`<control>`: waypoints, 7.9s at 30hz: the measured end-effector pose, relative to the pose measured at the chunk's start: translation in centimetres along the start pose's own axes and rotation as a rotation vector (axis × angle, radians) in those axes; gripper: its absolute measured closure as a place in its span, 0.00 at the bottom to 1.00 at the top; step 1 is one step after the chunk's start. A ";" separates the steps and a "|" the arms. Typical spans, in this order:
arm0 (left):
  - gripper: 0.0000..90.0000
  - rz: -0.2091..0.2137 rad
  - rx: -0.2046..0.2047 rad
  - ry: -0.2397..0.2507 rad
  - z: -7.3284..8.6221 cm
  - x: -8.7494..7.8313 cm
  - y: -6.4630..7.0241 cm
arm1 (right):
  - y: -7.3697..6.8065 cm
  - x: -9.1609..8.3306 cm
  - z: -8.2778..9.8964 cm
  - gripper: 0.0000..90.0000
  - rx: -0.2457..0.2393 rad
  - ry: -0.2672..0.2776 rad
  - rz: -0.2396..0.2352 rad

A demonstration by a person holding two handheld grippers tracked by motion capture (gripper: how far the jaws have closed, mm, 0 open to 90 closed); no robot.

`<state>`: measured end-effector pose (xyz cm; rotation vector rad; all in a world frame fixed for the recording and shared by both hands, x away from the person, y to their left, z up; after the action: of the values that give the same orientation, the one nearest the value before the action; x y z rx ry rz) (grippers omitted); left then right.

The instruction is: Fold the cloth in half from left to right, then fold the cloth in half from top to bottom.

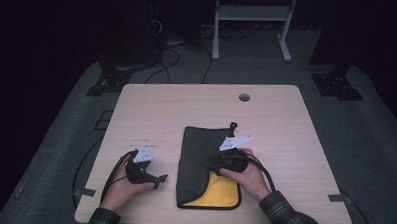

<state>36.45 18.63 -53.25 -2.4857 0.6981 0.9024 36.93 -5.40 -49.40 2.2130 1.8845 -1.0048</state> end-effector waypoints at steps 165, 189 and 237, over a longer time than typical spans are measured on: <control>0.92 0.024 -0.024 0.138 -15.7 9.2 -3.2 | 14.7 -6.0 -3.2 0.91 0.129 0.055 0.315; 0.92 0.128 -0.037 0.169 -13.5 3.6 0.3 | 10.0 -8.1 -2.0 0.91 0.063 0.143 0.222; 0.89 0.293 0.073 -0.013 -3.2 -3.2 9.0 | -2.0 -7.1 7.0 0.84 0.020 -0.029 0.043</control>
<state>30.67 10.85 -50.65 -2.3488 1.0911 0.9736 31.85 -14.13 -50.55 2.2279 1.8147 -1.0475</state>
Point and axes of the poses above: each handheld gripper's, and its own axes: x roughly forward along the jaws, z roughly out of its underside, y roughly to its right, the point moved 7 cm from there along x, roughly forward along the jaws, and after that the axes turned 15 degrees about -z, right-handed, at the moved point
